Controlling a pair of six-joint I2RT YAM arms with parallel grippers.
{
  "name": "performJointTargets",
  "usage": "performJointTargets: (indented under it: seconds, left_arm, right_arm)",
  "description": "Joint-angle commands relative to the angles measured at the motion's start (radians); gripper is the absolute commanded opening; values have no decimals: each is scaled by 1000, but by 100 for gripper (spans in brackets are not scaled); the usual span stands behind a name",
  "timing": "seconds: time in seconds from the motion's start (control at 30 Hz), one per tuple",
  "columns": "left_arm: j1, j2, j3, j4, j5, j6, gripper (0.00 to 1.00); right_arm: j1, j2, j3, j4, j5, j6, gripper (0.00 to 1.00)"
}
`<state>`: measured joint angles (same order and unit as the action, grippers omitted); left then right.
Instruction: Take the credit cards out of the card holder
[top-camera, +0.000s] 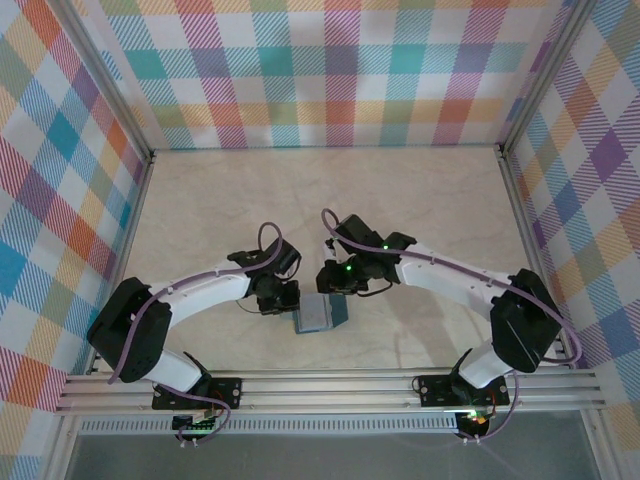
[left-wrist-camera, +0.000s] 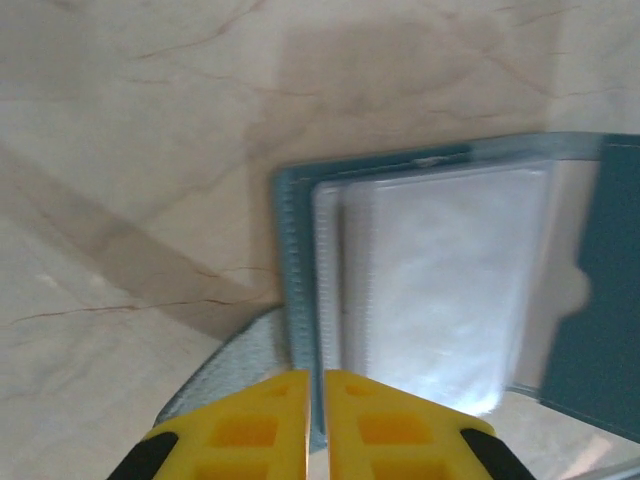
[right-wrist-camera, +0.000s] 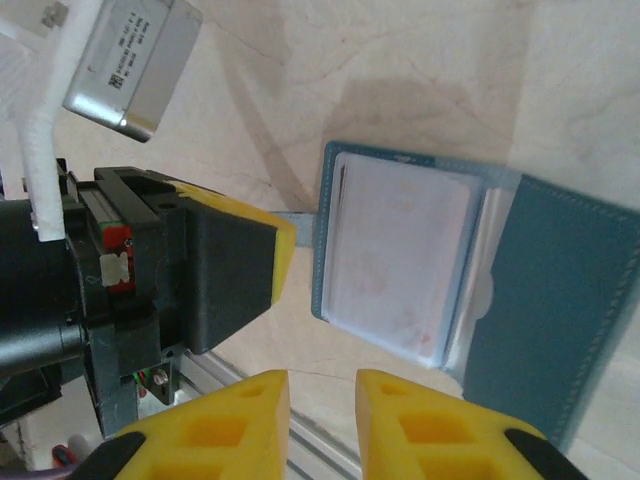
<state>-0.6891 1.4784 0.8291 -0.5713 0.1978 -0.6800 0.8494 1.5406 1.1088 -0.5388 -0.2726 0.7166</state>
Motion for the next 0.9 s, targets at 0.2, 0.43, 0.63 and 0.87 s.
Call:
performJointTargets:
  seconds: [0.2,0.43,0.63,0.87]
  left_arm:
    - [59,-3,-77,40,18,52,11]
    - [75,-1,-117,71,33,53,12]
    - [80,17,-130,92,47,55,12]
    - [83,17,-142,97,51,57,11]
  right_arm:
    - [68,172,62,14,-11,111,20]
    - [101,291,159,-23,30,114,19]
    - [109,355,181,14,8,125,19]
    - [112,402,192,-4,8,124,19]
